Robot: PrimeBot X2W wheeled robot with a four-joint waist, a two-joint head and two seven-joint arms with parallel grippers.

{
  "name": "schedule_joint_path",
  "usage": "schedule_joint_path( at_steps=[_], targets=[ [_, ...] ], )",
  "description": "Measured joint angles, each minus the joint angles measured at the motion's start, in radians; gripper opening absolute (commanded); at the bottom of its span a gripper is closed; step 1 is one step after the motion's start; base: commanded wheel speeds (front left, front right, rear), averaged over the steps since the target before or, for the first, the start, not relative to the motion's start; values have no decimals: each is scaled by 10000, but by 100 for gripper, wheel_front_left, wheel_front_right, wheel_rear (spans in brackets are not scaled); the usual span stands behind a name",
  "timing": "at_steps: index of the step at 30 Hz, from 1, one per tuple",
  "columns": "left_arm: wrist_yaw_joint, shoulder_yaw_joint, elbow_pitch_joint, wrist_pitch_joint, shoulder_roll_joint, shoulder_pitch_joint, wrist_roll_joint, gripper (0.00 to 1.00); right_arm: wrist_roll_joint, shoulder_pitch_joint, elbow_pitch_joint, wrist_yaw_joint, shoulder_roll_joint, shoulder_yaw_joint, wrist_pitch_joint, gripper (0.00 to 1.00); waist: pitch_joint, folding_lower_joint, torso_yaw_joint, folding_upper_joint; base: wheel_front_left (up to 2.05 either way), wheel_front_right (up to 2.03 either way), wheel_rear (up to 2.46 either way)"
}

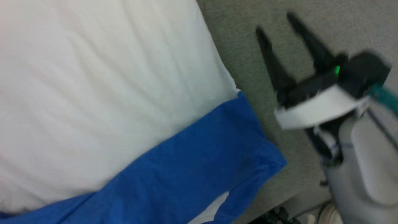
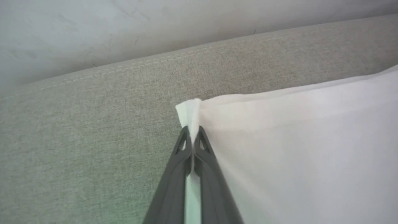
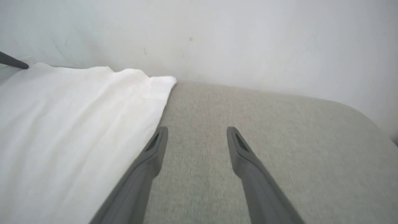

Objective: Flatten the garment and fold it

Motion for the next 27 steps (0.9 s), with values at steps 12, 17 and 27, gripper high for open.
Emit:
schedule_joint_path(
  at_steps=[12,17,27],
  targets=[
    [-616,-1197,541,-1898,-2100,-1018,-518,0,767,-7002,5070,0,176,-648,3614,100,-82,1,1736,0,0,0,0],
    [-941,-1668,997,-2612,-2830,-1427,-662,0,115,-8469,7279,0,219,-1260,5172,100,26,0,2604,0,0,0,0],
    [-1478,-2176,1908,-3568,-3428,-1893,-750,0,-1695,-9672,9223,0,222,-2188,7388,100,439,0,4037,0,0,0,0]
  ],
)
